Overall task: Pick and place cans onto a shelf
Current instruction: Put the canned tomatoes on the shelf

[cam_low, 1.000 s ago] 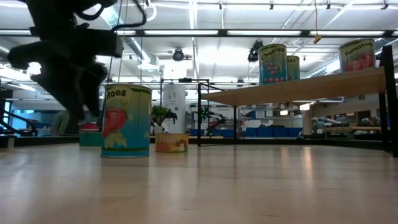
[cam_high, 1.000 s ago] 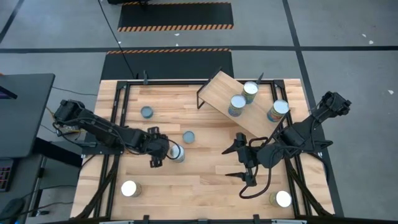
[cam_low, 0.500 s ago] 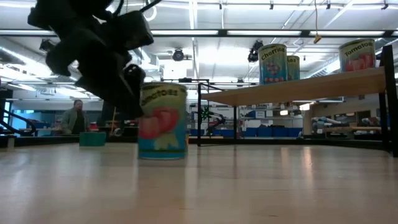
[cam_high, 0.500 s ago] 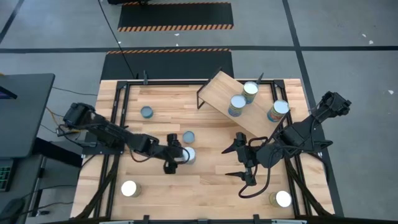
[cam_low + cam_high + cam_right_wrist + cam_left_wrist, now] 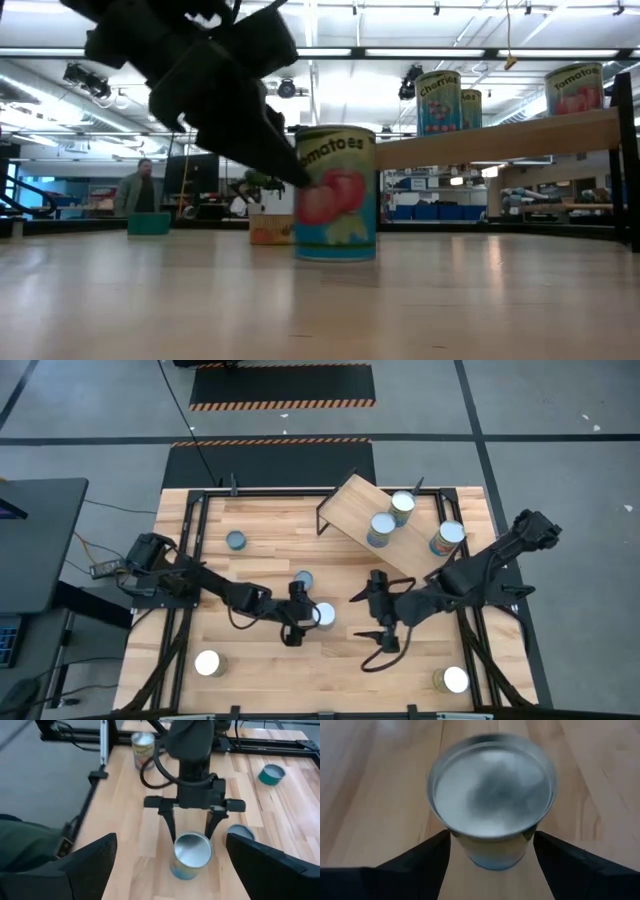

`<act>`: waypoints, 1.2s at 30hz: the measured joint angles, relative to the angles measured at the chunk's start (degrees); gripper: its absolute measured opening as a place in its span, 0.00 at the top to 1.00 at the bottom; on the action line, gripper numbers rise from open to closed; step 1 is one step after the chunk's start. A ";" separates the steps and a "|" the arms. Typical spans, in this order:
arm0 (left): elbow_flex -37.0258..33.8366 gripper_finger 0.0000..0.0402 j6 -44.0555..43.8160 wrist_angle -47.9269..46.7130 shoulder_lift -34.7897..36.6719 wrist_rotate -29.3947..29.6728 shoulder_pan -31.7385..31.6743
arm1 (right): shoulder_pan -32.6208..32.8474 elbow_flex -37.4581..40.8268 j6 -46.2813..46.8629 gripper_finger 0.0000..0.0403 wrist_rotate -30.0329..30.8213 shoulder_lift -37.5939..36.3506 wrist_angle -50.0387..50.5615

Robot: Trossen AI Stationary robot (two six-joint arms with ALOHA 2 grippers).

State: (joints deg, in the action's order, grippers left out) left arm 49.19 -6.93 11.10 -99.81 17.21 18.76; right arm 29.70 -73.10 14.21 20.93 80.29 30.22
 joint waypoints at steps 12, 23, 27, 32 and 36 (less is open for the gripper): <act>7.91 0.28 -4.66 -27.24 3.74 -0.48 1.38 | -6.55 0.02 -3.18 0.01 -6.84 10.27 -6.44; 8.07 0.28 -13.22 -37.34 10.45 4.54 4.71 | -10.84 0.02 -0.84 0.01 -6.74 17.58 -7.04; 7.35 0.28 -15.00 -36.43 10.65 6.19 5.43 | -11.85 0.02 -0.29 0.01 -7.14 19.75 -7.03; 5.65 0.28 -17.12 -36.14 10.62 7.24 5.73 | -12.68 0.02 0.26 0.01 -7.89 21.22 -7.62; 4.83 0.28 -18.02 -35.68 10.60 7.28 5.73 | -13.33 0.02 0.64 0.01 -9.96 22.31 -8.03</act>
State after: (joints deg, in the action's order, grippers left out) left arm 54.02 -24.95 -24.58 -89.21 24.49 24.49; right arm 16.37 -73.08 14.85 10.97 102.59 22.20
